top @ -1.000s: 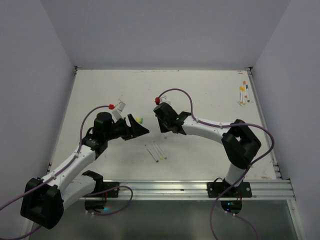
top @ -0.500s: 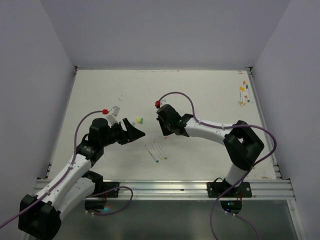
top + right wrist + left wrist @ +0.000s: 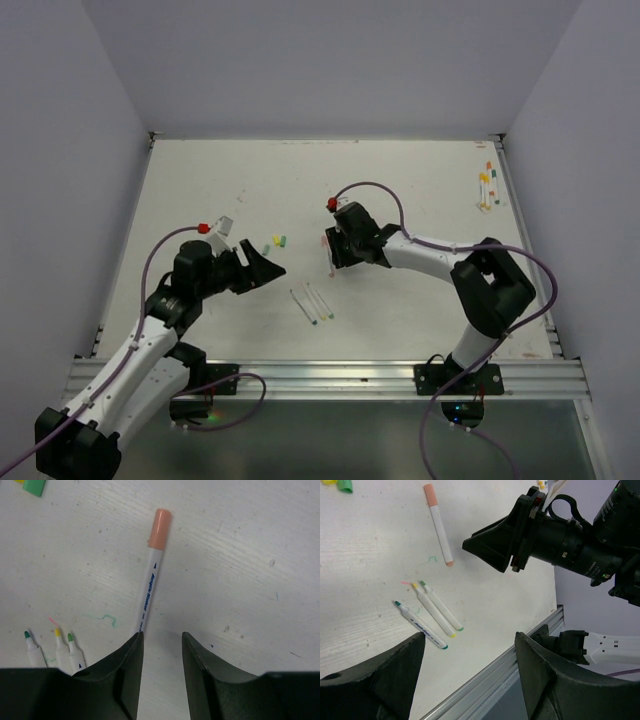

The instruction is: Open the pen caps

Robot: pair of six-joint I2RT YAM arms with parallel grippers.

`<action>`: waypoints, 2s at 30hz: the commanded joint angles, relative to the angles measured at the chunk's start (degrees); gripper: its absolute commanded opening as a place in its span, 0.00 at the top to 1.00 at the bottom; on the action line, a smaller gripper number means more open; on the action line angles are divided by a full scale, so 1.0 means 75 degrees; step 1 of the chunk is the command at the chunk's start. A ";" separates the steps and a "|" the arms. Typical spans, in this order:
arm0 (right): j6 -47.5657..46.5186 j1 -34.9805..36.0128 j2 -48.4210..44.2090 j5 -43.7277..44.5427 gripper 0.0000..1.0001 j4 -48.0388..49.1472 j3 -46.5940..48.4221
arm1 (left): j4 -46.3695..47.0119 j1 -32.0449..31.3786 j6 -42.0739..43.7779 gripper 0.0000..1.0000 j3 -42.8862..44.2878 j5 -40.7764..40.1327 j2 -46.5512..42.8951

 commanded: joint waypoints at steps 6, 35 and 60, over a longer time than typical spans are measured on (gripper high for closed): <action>0.0225 -0.0031 0.0322 -0.0552 0.60 0.1063 -0.0006 | -0.0483 0.0045 -0.0051 0.25 0.0451 -0.0233 -0.0289; 0.0624 0.0895 0.2480 0.1077 1.00 0.0206 0.1424 | 0.0055 0.0034 0.0862 0.20 0.0346 0.0283 0.0611; -0.0056 0.0884 -0.0660 -0.0516 1.00 0.1134 -0.0475 | 0.4041 0.0034 0.0535 0.23 -0.0006 0.0224 0.4035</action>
